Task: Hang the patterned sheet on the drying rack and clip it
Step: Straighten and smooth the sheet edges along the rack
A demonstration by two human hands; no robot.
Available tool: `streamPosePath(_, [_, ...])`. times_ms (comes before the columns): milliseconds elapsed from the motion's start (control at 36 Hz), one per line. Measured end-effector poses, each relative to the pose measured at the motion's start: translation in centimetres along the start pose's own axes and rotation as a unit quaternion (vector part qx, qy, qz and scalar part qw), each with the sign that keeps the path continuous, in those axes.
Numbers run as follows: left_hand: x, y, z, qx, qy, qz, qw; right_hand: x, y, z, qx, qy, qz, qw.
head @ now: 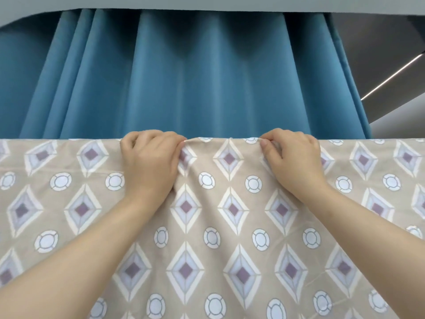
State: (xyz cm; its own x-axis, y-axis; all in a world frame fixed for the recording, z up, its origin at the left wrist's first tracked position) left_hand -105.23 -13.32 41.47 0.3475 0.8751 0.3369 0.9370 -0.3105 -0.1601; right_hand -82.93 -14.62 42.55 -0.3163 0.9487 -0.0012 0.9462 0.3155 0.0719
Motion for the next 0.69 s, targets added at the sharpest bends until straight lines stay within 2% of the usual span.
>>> streamPosePath(56, [-0.1,-0.3,-0.5,0.046,-0.009,0.001,0.999,-0.1,-0.8,-0.2,0.001,-0.014,0.008,1.000])
streamPosePath(83, [0.0,-0.3,-1.0,0.050,-0.055,0.009,0.997,0.0,-1.3,-0.5,-0.006,-0.032,0.020,0.999])
streamPosePath(167, [0.5,-0.6,-3.2,-0.058,-0.211,0.043,0.975,1.5,-3.3,-1.9,-0.047,-0.138,0.045,0.988])
streamPosePath(250, [2.1,-2.1,-4.4,-0.195,-0.364,0.009,0.911,3.4,-4.4,-3.0,-0.003,-0.245,-0.025,0.969])
streamPosePath(306, [2.6,-2.3,-3.9,-0.195,-0.433,-0.030,0.879,4.2,-4.4,-3.1,0.008,-0.247,-0.032,0.968])
streamPosePath(333, [2.7,-2.2,-3.5,-0.176,-0.442,-0.051,0.878,4.4,-4.3,-3.1,-0.001,-0.232,-0.009,0.973])
streamPosePath(389, [2.6,-2.0,-2.6,-0.122,-0.406,-0.072,0.903,4.2,-4.2,-2.5,-0.025,-0.169,0.046,0.984])
streamPosePath(444, [1.7,-1.9,-2.2,-0.075,-0.324,-0.077,0.940,3.9,-4.4,-2.0,-0.040,-0.110,0.069,0.991])
streamPosePath(500, [0.9,-3.0,-1.6,-0.070,-0.226,-0.091,0.967,3.7,-4.8,-1.8,-0.047,-0.081,0.075,0.993])
streamPosePath(583, [0.1,-4.5,-0.6,-0.097,-0.129,-0.128,0.979,3.8,-5.4,-1.9,-0.056,-0.073,0.062,0.994])
streamPosePath(639, [0.4,-4.6,-0.3,-0.133,-0.122,-0.129,0.975,4.2,-5.4,-1.9,-0.049,-0.082,0.049,0.994])
streamPosePath(694, [1.2,-4.1,-0.4,-0.156,-0.159,-0.121,0.967,4.5,-5.0,-1.8,-0.033,-0.091,0.039,0.995])
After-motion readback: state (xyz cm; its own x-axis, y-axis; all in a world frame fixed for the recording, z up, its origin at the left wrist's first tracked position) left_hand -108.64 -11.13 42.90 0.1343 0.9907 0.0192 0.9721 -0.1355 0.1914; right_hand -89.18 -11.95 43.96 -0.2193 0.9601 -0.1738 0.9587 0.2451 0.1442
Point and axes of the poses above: each hand's wrist, its own z-axis away from the middle knuckle, its own x-axis out of the palm, y = z × x, the point moved 5 cm from there along -z, towards the middle knuckle, and after that the axes turned 3 degrees about -x, right-handed, at the moved point
